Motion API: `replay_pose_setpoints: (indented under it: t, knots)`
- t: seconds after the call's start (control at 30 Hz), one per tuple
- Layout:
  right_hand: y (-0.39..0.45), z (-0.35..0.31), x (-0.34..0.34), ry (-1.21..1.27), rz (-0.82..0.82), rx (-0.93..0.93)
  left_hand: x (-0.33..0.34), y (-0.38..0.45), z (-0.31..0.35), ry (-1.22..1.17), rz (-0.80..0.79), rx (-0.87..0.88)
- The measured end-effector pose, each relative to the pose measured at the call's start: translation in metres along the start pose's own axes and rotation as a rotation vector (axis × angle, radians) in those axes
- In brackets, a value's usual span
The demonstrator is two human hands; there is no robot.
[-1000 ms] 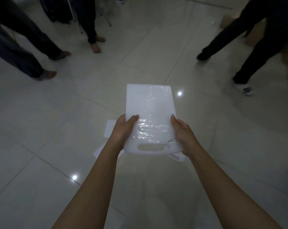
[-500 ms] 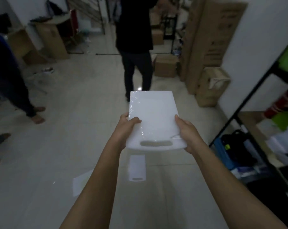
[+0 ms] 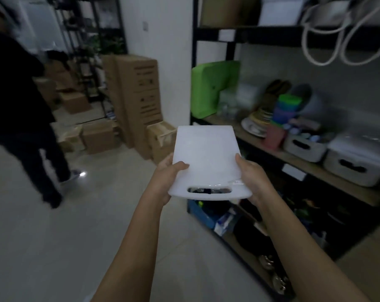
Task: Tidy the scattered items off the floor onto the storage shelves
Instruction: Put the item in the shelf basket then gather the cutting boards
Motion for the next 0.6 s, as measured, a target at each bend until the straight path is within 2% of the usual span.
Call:
replay_pose_setpoints:
  t: [0.23,0.43,0.53,0.6]
  knots:
    - [-0.027,-0.053,-0.141,0.021,0.319,-0.109,0.148,0.074,0.014,-0.070,-0.341,0.062]
    - [-0.037,-0.067,-0.234,0.083,0.577,-0.111,0.255,0.133,0.005,-0.181,-0.605,0.002]
    - [-0.033,-0.072,-0.270,0.128,0.679,-0.111,0.299,0.161,-0.008,-0.259,-0.681,-0.049]
    - [-0.027,-0.074,-0.290,0.145,0.745,-0.101,0.324,0.181,-0.020,-0.224,-0.700,-0.083]
Point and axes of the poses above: each hand's wrist, its own y-axis towards the middle knuckle, its own x-axis out of the palm, z = x × y, the point moved 6 cm from there along y, towards the middle knuckle, and after that the axes turned 11 degrees about -z, right-handed, at the moved point
